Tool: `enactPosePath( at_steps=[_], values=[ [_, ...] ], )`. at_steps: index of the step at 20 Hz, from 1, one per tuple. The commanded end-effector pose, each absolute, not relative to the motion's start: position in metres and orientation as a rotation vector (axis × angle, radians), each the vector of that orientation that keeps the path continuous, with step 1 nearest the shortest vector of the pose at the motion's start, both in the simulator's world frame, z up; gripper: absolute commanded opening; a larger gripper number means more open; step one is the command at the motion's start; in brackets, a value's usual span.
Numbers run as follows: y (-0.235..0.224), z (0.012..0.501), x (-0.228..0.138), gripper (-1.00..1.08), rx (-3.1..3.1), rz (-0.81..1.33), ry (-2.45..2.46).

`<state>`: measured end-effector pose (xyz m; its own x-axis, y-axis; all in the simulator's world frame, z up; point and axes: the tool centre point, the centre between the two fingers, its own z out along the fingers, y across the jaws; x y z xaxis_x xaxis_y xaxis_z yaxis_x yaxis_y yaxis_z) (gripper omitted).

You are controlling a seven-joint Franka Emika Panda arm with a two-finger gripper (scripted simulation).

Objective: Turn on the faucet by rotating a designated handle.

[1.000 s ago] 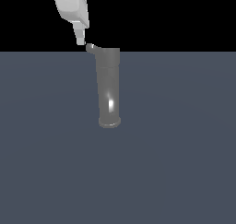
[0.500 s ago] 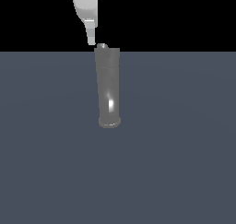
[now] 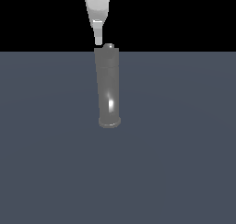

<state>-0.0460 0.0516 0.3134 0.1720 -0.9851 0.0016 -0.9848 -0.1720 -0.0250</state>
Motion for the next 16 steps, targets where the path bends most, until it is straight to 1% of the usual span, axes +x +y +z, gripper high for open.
enactPosePath(
  at_steps=[1,9,10,11,16],
  values=[
    [0.009,0.306,-0.037,-1.00,-2.336,-0.017,2.085],
    [-0.037,0.299,-0.021,-1.00,-2.311,0.000,2.128],
    [-0.037,0.299,-0.021,-1.00,-2.311,0.000,2.128],
    [0.010,0.314,-0.018,-1.00,-2.370,-0.030,2.028],
    [-0.002,0.311,-0.004,-1.00,-2.357,-0.024,2.051]
  ],
)
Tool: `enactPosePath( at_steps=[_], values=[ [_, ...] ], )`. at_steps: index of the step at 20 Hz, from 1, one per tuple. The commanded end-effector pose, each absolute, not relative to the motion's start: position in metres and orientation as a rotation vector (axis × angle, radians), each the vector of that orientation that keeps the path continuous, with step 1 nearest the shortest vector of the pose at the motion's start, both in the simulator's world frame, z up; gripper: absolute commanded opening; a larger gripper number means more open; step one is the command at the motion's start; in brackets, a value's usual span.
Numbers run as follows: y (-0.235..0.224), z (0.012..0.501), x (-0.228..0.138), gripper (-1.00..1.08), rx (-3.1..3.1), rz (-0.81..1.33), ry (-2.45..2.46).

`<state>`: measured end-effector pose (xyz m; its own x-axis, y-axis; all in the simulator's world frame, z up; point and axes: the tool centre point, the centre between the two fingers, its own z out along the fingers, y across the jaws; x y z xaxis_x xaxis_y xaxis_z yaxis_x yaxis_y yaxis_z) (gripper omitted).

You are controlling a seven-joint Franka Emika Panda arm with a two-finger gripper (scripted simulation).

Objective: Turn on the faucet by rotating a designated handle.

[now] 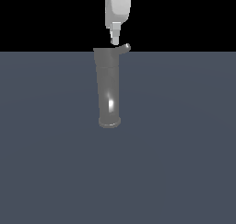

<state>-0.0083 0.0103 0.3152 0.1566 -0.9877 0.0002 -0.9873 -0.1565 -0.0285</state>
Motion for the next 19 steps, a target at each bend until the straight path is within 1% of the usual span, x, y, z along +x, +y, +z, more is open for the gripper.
enactPosePath(
  at_steps=[1,19],
  values=[
    [-0.004,0.310,-0.001,-1.00,-2.355,-0.022,2.055],
    [-0.045,0.299,0.044,-1.00,-2.312,-0.001,2.127]
  ],
)
